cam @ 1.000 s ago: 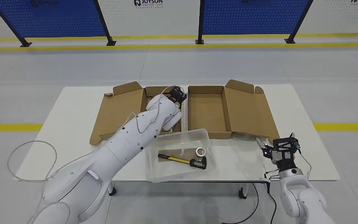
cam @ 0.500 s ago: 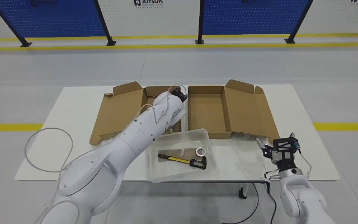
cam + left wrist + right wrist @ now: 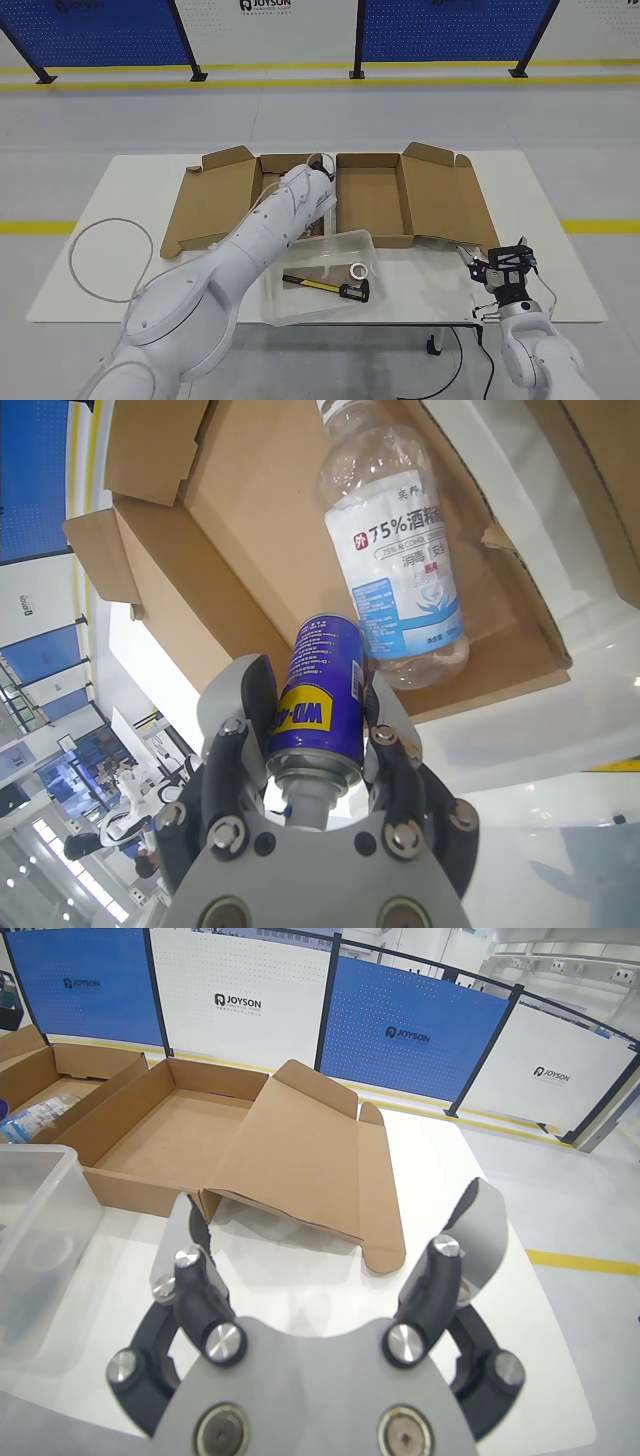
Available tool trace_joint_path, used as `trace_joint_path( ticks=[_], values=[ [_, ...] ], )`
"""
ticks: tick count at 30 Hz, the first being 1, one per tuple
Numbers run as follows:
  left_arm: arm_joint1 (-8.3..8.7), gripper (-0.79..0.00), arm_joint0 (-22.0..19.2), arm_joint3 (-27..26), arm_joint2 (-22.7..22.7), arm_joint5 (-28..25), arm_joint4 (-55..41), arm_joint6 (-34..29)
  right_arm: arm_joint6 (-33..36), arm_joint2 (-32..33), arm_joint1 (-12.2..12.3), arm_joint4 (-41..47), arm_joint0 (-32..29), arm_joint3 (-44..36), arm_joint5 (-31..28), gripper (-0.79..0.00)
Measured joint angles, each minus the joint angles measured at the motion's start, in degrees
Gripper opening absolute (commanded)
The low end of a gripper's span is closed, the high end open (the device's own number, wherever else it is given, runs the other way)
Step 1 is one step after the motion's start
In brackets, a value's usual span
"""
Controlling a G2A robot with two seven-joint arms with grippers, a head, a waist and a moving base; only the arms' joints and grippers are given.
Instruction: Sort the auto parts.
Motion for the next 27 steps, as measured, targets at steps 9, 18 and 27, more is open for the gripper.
trace_joint_path(
  ticks=[9, 18, 27],
  values=[
    [-2.43, -0.671, -0.73, 4.99, 0.06, -1.57, 0.2, 0.95, 0.0, 0.0, 0.0, 0.0, 0.0, 0.0, 0.0, 0.0],
    [-4.26, -0.203, -1.6, 9.22, -0.32, -2.43, 0.44, 2.23, 0.0, 0.0, 0.0, 0.0, 0.0, 0.0, 0.0, 0.0],
    [-5.67, 0.0, -2.18, 12.7, -0.64, -1.72, 1.23, 3.5, 0.0, 0.0, 0.0, 0.0, 0.0, 0.0, 0.0, 0.0]
  ],
)
